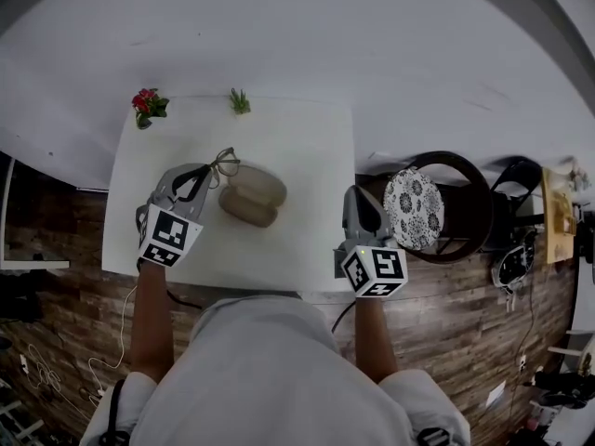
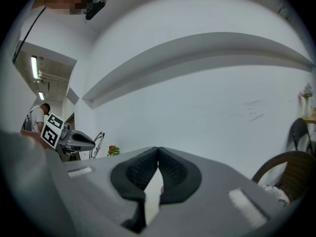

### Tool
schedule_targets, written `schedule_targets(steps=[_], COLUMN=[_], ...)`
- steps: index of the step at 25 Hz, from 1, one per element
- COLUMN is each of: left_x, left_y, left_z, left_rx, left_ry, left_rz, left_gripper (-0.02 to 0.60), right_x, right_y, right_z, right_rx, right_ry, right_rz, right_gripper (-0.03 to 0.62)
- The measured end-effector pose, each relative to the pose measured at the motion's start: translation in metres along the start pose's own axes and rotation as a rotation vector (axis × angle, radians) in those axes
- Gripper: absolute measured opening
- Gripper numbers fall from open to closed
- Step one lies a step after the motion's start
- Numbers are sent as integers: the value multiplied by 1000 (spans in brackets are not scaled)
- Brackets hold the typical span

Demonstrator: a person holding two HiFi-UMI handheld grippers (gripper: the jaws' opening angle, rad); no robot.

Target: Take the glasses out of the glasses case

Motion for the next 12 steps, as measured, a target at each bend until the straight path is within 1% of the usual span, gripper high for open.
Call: schedule_targets(steps=[2, 4, 7, 12], left_x=[3, 3, 1, 1], left_y=[5, 9, 13, 20], left_z=[10, 19, 32, 55], left_rx=[36, 62, 104, 175], left_ry=[-43, -79, -121, -186], left_rz=[25, 69, 130, 198], left_gripper=[20, 20, 20, 20], right_x=[5, 9, 12, 15], right_y=[3, 6, 10, 16], right_z=[-1, -2, -2, -4], right_rx=[4, 7, 18, 31], right_ry=[-7, -15, -22, -28], right_rz=[9, 17, 27, 33], right_gripper=[3, 3, 3, 3])
Point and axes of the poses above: the fingertips, and each gripper's own axes: z backward along the fingers, y to its left, x out of its top, the point moved 9 cm from there along z, backward along the fingers, and after that the axes turned 4 degrees about y, right-handed, at the moved point
